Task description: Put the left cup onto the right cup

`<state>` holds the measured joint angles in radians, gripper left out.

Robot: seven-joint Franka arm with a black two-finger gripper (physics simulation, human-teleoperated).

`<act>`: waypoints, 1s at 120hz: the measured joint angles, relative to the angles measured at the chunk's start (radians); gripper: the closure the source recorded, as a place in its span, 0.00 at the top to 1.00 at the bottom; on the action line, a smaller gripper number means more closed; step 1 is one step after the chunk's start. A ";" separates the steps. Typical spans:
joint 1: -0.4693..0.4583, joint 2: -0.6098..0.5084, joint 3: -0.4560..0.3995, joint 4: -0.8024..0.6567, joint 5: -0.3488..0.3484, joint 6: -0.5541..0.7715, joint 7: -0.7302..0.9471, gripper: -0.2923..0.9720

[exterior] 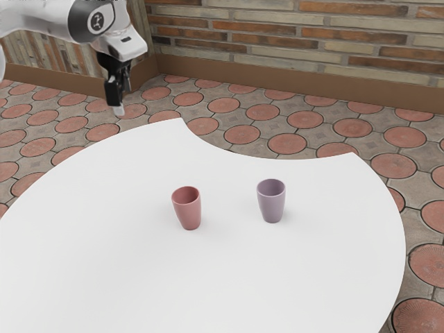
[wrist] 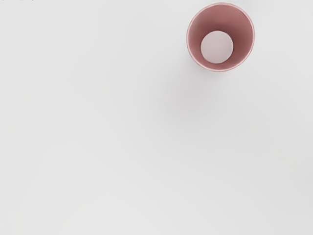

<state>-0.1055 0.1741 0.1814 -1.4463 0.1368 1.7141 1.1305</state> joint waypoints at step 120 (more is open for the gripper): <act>-0.106 0.127 -0.003 -0.150 -0.047 0.248 -0.088 0.77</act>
<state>-0.2119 0.3008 0.1779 -1.5966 0.0902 1.9617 1.0427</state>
